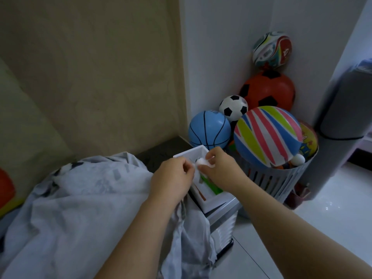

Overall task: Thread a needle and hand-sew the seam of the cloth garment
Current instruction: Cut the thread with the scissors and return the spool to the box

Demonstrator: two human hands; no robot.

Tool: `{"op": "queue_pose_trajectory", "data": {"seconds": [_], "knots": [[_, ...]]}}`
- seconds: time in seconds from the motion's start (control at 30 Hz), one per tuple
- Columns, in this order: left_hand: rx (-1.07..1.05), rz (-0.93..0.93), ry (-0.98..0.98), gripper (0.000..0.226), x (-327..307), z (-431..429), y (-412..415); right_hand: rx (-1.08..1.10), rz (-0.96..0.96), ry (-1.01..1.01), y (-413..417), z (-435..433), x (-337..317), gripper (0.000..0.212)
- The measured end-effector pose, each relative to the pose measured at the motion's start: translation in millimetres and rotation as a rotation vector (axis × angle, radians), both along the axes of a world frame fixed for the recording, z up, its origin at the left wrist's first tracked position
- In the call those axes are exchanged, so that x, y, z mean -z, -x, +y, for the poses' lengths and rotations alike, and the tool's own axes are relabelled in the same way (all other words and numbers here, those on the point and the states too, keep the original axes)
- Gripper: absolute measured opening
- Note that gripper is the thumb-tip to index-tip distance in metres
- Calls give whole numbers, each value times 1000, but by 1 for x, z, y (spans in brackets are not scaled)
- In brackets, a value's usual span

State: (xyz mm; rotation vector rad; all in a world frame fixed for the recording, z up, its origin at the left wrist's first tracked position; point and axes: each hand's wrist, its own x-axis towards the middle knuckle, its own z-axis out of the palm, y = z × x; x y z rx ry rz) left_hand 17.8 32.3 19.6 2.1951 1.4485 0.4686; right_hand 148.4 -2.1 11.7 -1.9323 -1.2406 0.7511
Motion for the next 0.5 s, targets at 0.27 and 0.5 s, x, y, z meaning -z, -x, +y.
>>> {"op": "queue_pose_trajectory", "data": {"seconds": [0.27,0.5], "knots": [[286,161,77,22,-2,-1,13,-4,-416,61,19,18,12,27],[276,172,59,33,0,1,18,-167,-541,232,10,11,-15,14]]}}
